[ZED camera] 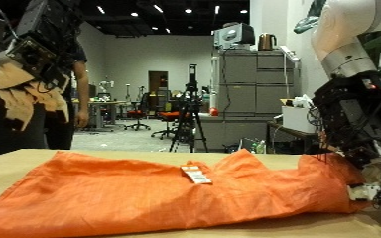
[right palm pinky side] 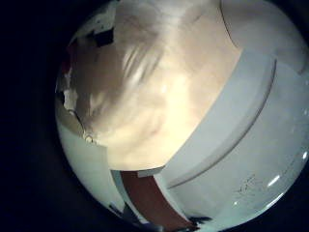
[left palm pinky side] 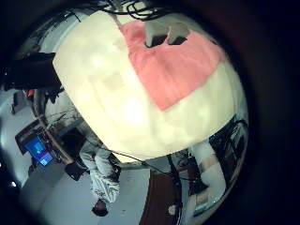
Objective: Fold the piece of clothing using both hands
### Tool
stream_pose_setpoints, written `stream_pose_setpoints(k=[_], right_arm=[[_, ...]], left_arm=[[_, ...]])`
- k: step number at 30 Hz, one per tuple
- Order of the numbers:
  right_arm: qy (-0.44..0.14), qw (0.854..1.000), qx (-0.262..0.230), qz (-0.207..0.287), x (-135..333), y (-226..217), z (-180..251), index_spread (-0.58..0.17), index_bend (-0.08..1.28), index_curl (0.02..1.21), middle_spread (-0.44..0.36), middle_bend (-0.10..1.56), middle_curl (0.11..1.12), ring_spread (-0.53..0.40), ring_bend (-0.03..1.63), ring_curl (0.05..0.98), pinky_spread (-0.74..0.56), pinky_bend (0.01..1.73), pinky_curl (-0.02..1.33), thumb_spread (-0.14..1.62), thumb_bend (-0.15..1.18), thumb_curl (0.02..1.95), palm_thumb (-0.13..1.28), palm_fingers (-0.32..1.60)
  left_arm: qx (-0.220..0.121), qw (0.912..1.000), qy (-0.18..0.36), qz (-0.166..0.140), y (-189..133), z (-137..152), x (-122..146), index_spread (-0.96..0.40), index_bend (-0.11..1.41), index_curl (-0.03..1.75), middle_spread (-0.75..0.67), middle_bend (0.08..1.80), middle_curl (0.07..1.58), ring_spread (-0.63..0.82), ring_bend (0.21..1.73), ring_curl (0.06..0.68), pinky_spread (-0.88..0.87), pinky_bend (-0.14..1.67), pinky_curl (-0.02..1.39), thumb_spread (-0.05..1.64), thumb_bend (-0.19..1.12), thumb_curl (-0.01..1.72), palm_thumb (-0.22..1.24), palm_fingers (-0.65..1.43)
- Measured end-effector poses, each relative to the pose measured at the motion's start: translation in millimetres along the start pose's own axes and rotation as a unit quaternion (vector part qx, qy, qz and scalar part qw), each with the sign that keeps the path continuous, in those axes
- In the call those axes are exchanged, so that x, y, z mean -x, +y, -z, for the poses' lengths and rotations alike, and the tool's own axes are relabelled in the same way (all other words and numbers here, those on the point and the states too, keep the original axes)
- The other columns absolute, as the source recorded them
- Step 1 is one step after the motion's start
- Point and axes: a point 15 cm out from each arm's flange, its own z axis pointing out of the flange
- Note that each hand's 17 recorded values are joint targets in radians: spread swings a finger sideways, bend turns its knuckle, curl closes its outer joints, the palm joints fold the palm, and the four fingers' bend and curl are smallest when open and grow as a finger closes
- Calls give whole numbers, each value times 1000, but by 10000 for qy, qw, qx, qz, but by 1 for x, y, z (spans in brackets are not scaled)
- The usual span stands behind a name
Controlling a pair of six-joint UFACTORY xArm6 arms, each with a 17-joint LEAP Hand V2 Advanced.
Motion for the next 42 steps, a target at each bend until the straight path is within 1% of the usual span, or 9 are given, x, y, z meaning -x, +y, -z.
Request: stream_pose_setpoints(k=[9,13,17,22,25,28,33,39,42], right_arm=[[-162,9989,-329,-290,-36,51,15,-263,1082,768,-120,1301,752,-223,1336,675,-275,1274,723,1088,115,668,1136,1117],[-134,9976,-523,-438,-52,75,32,-259,1095,777,-116,1317,752,-225,1337,692,-260,1273,750,1094,111,709,1142,1101],[-170,9972,-578,-441,-64,101,41,-257,1095,782,-113,1328,748,-225,1336,705,-247,1269,772,1100,103,744,1139,1098],[-180,9965,-613,-531,-65,126,60,-257,1090,788,-111,1336,742,-225,1333,718,-237,1260,796,1104,90,782,1135,1094],[-64,9953,-811,-521,-63,133,84,-258,1088,792,-110,1343,741,-225,1329,725,-234,1258,811,1104,86,806,1139,1094],[25,9942,-1034,-302,-42,127,114,-259,1088,797,-110,1345,739,-226,1325,731,-232,1251,825,1106,80,828,1139,1094],[235,9910,-1309,132,3,110,161,-259,1092,802,-109,1346,735,-227,1318,740,-231,1238,844,1109,70,860,1138,1097],[582,9795,-1747,819,89,73,227,-257,1093,805,-108,1350,730,-228,1309,750,-232,1223,865,1104,52,896,1133,1102],[767,9709,-1856,1309,154,49,250,-256,1096,805,-107,1351,726,-228,1310,754,-233,1212,874,1102,40,910,1127,1111]], left_arm=[[-78,10000,4,13,7,3,0,151,147,241,462,176,236,604,419,227,569,289,318,1073,-22,436,633,-58],[-108,9999,32,32,12,2,2,151,147,242,459,176,237,604,419,228,570,289,318,1073,-22,436,633,-58],[-130,9999,19,49,20,1,0,151,146,241,455,175,237,604,420,228,569,291,318,1073,-22,436,633,-57],[-190,9995,127,195,32,-3,8,151,146,241,460,177,239,604,421,228,569,292,317,1073,-22,436,633,-56],[-164,9993,176,275,36,-10,11,151,146,241,461,177,240,604,421,228,569,292,317,1075,-23,434,631,-57],[-177,9985,278,430,42,-19,20,151,147,241,461,175,239,604,422,228,569,293,317,1077,-22,433,629,-58],[-154,9978,398,501,47,-34,31,151,147,241,462,175,238,603,422,228,568,297,318,1081,-21,432,624,-57],[-196,9966,583,548,60,-52,43,151,146,241,462,177,241,603,422,227,568,297,319,1082,-21,433,624,-57],[-274,9953,694,611,70,-58,51,151,146,240,462,176,241,605,423,227,568,297,319,1083,-21,433,623,-56]])
